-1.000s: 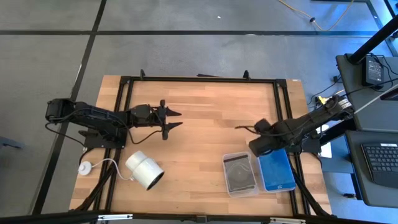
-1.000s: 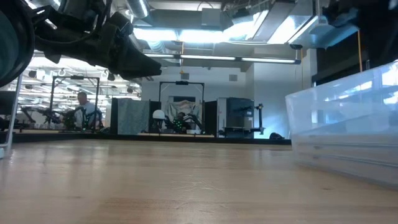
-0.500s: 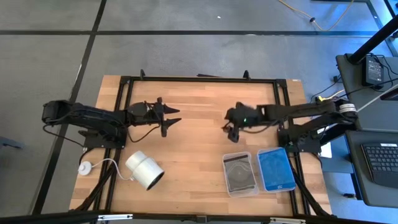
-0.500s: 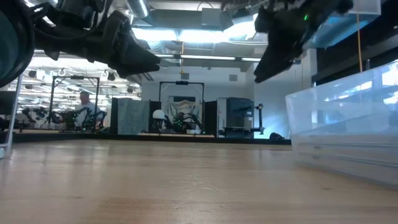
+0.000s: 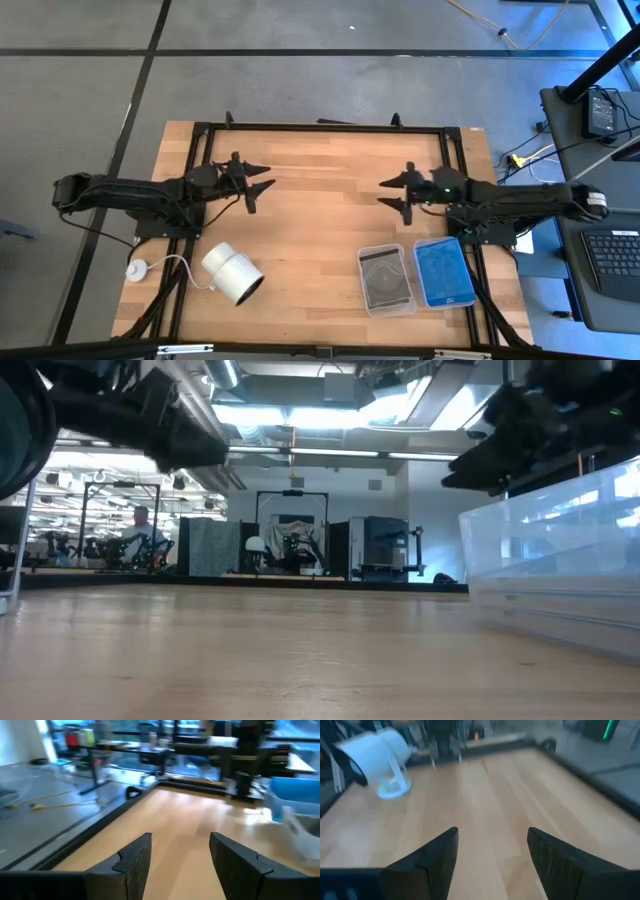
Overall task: Pick & place jewel cases by type
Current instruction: Return to Home Position
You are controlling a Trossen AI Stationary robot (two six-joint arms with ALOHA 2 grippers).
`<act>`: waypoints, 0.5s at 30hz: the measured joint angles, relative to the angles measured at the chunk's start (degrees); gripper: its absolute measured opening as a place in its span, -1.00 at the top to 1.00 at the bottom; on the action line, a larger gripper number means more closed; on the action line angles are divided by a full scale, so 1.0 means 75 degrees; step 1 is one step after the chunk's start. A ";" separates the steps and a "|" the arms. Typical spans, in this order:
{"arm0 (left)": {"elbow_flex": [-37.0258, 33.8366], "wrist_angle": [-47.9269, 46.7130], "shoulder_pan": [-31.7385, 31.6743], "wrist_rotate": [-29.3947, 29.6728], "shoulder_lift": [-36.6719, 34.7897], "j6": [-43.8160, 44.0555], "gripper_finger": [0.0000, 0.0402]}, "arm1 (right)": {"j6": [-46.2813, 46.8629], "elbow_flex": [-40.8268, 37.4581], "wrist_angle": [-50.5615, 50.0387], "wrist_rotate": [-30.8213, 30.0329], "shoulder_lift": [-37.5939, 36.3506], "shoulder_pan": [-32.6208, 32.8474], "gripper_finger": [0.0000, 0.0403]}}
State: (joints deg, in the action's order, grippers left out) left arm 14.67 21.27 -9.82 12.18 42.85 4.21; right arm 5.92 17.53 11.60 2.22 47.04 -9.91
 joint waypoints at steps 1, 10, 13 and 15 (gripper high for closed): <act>-0.0201 0.0157 0.0007 0.0214 -0.0106 0.0096 0.02 | -0.0015 -0.0234 0.0107 0.0000 -0.0375 -0.0031 -0.20; -0.1868 0.1490 -0.0204 0.0025 -0.1460 0.0342 0.02 | -0.0279 -0.1076 -0.0359 -0.0003 -0.2967 -0.0319 -0.20; -0.1873 0.0931 -0.0450 -0.0689 -0.1894 0.0492 0.02 | -0.0264 -0.1089 -0.1034 0.0035 -0.3603 -0.0439 -0.20; -0.1870 0.0579 -0.0658 -0.0781 -0.2169 0.0553 0.02 | -0.0273 -0.1089 -0.1519 0.0035 -0.4039 -0.0503 -0.20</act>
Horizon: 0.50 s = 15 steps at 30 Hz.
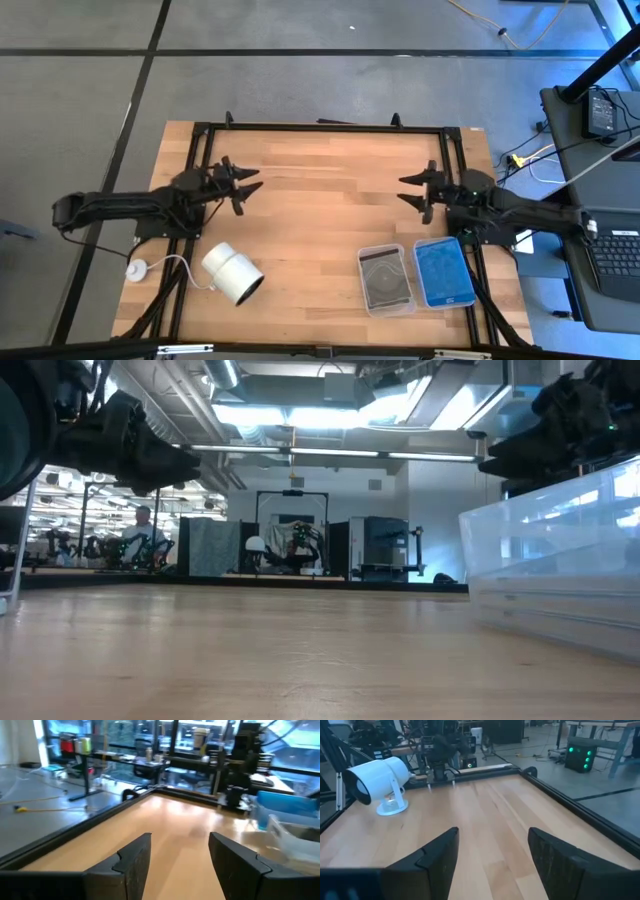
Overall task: Pick & place jewel cases by type
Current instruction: Return to Home Position
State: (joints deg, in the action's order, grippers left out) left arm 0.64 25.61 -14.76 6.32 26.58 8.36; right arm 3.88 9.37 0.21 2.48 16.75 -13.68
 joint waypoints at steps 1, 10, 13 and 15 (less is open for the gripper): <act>0.0000 -0.0216 -0.0112 0.0015 -0.0188 0.0010 0.02 | 0.0018 0.0000 -0.0227 0.0005 -0.0220 -0.0032 -0.20; -0.0020 -0.1562 -0.0913 0.0077 -0.1867 0.0025 0.02 | 0.0053 -0.0093 -0.1392 0.0022 -0.2231 -0.0074 -0.20; -0.0020 -0.1992 -0.1029 0.0060 -0.2337 0.0037 0.02 | 0.0069 -0.0171 -0.1634 0.0020 -0.2201 -0.0074 -0.20; -0.0020 -0.2272 -0.1056 0.0053 -0.2610 0.0108 0.02 | 0.0052 -0.0159 -0.1594 0.0020 -0.2220 -0.0074 -0.20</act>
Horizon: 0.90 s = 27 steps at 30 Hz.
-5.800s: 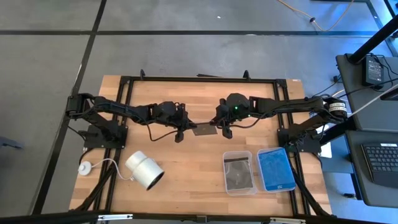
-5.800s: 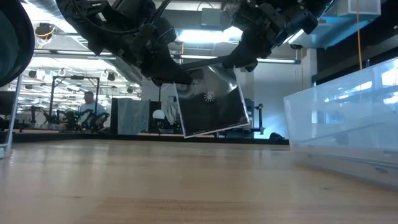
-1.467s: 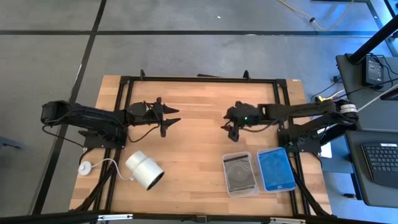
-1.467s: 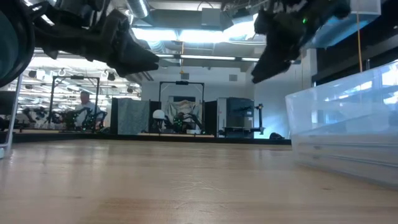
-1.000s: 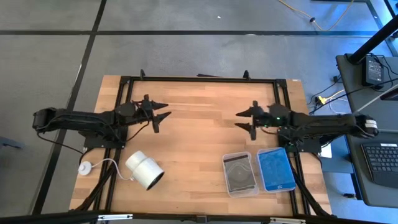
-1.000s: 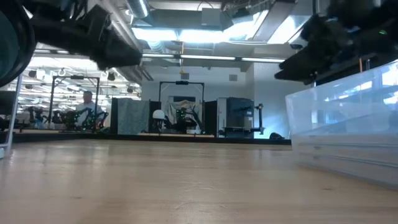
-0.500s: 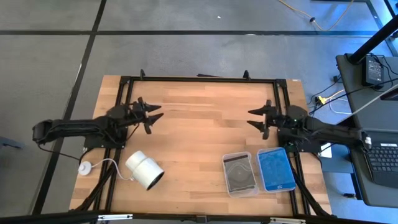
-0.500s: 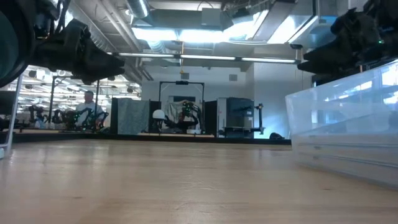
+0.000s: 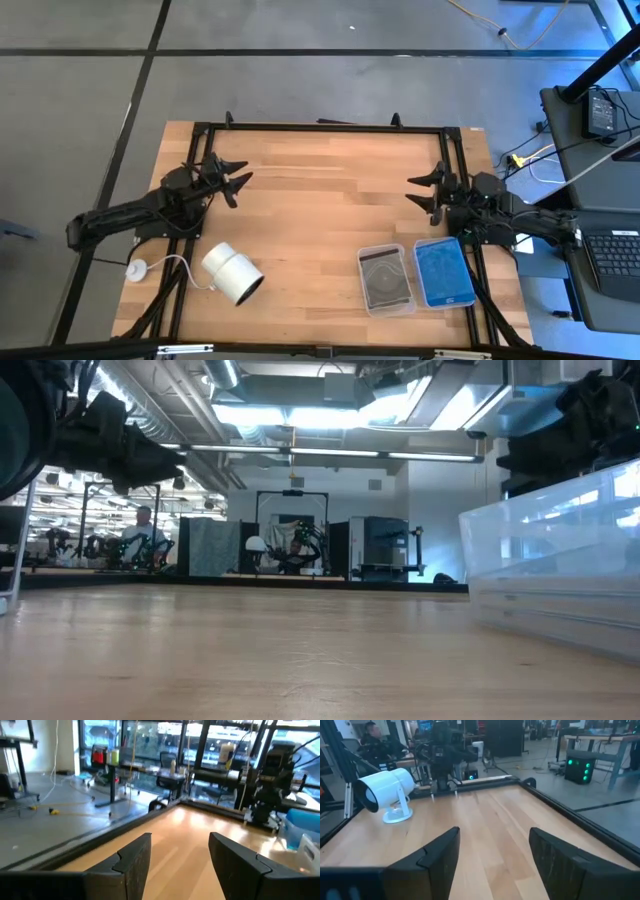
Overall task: Pick & place jewel cases by type
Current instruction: Return to Home Position
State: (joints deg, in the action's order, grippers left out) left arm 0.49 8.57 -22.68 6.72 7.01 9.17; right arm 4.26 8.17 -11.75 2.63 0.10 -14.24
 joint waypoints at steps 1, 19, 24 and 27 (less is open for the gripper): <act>0.0000 -0.0227 0.0000 0.0004 -0.0135 0.0024 0.02 | 0.0000 0.0001 0.0001 -0.0001 -0.0010 0.0000 -0.20; 0.0000 -0.0894 0.0003 -0.0058 -0.0522 0.0087 0.02 | -0.0353 -0.0949 0.1668 -0.0307 0.0000 -0.0003 -0.20; 0.0000 -0.0897 0.0009 -0.0057 -0.0516 0.0083 0.02 | -0.0477 -0.0952 0.1597 -0.0588 -0.0006 -0.0015 -0.20; 0.0000 -0.0900 0.0009 -0.0058 -0.0516 0.0081 0.02 | -0.0826 -0.0952 0.1591 -0.0596 0.0009 -0.0015 -0.20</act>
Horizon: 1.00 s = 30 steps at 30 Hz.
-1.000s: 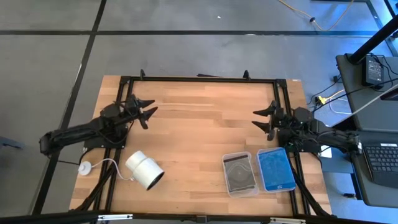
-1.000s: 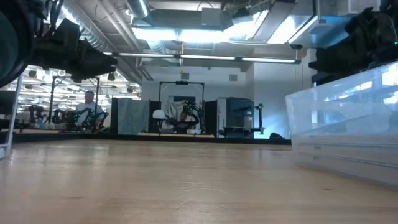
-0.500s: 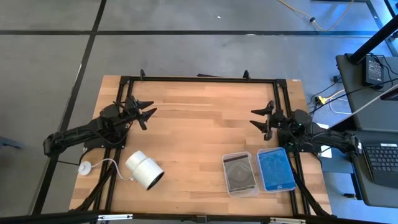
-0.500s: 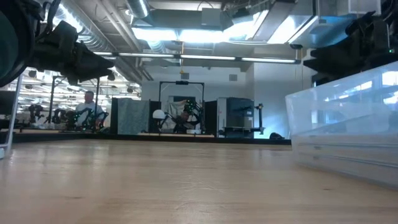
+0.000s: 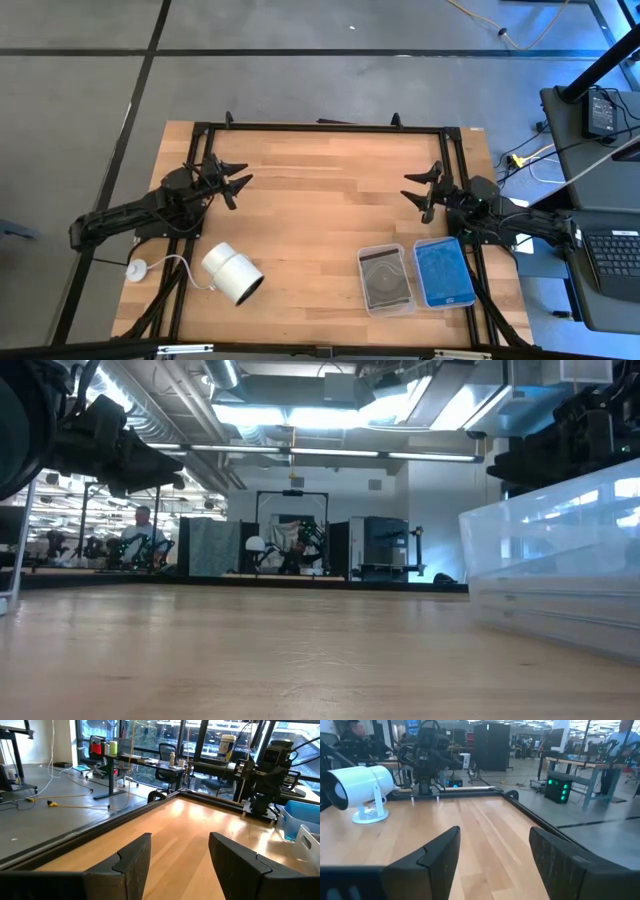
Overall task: Pick & place jewel cases by type
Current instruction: Return to Home Position
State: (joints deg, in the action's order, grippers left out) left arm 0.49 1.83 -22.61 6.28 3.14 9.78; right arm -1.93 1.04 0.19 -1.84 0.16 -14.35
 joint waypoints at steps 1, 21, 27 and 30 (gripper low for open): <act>0.0000 0.0000 0.0000 0.0000 0.0000 -0.0002 0.02 | -0.0040 0.0000 0.0000 0.0002 0.0009 0.0000 -0.20; 0.0000 -0.0003 0.0000 0.0003 0.0000 -0.0135 0.02 | 0.0004 0.0000 -0.0006 -0.0001 0.0012 0.0000 -0.20; 0.0000 -0.0003 0.0000 0.0003 0.0000 -0.0140 0.02 | 0.0003 0.0000 -0.0007 -0.0004 0.0012 0.0000 -0.20; -0.0001 -0.0006 0.0000 0.0003 0.0000 -0.0135 0.02 | 0.0023 0.0000 -0.0006 -0.0002 0.0012 0.0000 -0.20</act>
State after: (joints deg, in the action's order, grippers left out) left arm 0.48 1.78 -22.61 6.31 3.14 8.77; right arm -1.76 1.04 0.14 -1.85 0.25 -14.35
